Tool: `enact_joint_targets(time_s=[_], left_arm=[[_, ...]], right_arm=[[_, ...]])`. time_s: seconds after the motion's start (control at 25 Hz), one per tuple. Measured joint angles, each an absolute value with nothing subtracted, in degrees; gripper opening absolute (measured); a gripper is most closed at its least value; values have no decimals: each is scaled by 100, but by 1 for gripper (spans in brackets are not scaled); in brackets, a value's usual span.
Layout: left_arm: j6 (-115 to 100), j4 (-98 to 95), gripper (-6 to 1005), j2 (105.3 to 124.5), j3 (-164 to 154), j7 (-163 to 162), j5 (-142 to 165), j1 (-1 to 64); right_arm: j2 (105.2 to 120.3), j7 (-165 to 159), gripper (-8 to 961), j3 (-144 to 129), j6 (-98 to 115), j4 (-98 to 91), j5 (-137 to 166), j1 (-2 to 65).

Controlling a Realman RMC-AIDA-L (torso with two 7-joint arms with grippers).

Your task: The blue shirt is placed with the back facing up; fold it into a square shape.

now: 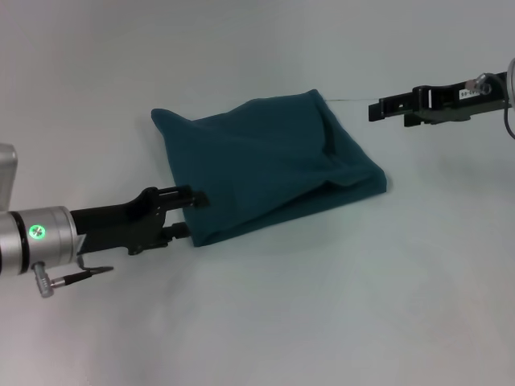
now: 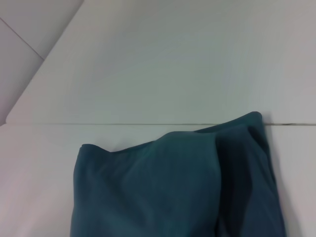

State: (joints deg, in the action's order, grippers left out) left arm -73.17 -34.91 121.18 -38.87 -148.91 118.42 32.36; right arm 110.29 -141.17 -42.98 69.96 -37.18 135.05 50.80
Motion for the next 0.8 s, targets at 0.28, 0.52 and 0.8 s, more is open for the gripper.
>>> enact_joint_targets(time_s=[0.28, 0.52, 0.8], left_arm=[[-7445, -4017, 738, 12406, -3896, -10913, 11782, 2863], [-7322, -3362, 737, 12438, -3808, -7808, 11246, 2766], [-6635, -2926, 733, 12462, -3981, -6613, 10931, 2796]], right_arm=[[10963, -14133, 849, -4038, 7222, -3718, 13480, 5075], [10906, -14167, 849, -3704, 7387, -3708, 13473, 5043], [10855, -14330, 848, -3650, 7398, -3709, 13473, 5024]])
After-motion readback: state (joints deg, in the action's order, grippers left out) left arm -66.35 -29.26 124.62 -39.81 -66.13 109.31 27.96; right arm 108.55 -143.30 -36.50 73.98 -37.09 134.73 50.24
